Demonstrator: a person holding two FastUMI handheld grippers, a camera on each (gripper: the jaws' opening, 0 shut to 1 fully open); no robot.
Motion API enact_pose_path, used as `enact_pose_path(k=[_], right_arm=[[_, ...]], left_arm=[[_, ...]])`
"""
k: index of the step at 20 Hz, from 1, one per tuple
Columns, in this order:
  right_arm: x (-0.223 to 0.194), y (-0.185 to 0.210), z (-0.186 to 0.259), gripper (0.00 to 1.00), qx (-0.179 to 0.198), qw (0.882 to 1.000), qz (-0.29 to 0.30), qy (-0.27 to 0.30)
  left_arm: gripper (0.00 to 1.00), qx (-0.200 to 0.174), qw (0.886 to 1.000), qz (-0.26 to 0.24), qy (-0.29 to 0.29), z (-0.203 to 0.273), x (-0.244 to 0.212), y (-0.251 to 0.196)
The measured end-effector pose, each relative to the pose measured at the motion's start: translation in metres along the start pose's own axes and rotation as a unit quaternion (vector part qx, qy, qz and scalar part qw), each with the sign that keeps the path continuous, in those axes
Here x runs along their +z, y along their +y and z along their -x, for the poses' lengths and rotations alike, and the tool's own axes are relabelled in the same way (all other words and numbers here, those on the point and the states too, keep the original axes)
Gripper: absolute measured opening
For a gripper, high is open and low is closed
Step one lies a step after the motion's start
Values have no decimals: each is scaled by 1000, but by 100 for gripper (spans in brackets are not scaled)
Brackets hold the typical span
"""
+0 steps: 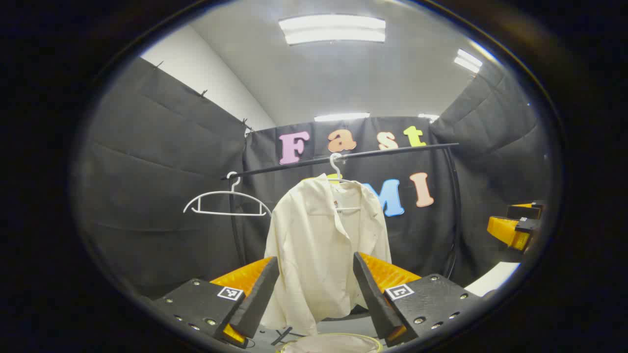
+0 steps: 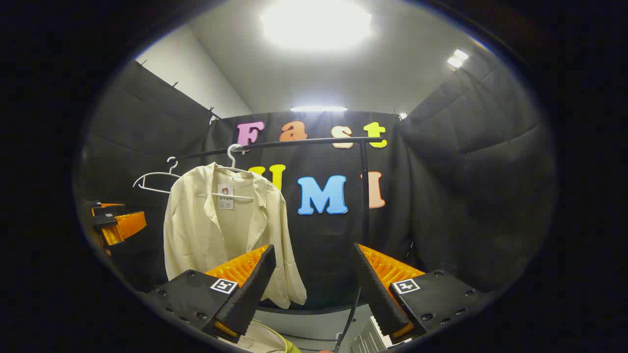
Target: Grasp the clothes on the hanger with both hands and then place them into the laundry hamper below.
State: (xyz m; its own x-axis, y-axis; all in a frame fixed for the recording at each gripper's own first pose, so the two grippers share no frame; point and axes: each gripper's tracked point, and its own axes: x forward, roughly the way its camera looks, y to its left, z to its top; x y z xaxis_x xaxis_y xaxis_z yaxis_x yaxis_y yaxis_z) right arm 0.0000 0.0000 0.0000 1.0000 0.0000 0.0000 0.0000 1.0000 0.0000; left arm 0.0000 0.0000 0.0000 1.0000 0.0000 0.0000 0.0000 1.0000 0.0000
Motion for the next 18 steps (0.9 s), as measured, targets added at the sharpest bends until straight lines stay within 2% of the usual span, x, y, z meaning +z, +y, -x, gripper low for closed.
enact_pose_path(k=[7, 8, 18], right_arm=[[3, 11, 0, 96, -2, 1000, -2, -2], [2, 13, 0, 99, -2, 1000, -2, -3], [-5, 27, -2, 98, -6, 1000, -4, 9]], left_arm=[[89, -8, 1000, -12, -13, -5, 3, 8], [88, -9, 1000, -11, -12, -4, 2, 10], [89, -5, 1000, 0, -4, -7, -19, 27]])
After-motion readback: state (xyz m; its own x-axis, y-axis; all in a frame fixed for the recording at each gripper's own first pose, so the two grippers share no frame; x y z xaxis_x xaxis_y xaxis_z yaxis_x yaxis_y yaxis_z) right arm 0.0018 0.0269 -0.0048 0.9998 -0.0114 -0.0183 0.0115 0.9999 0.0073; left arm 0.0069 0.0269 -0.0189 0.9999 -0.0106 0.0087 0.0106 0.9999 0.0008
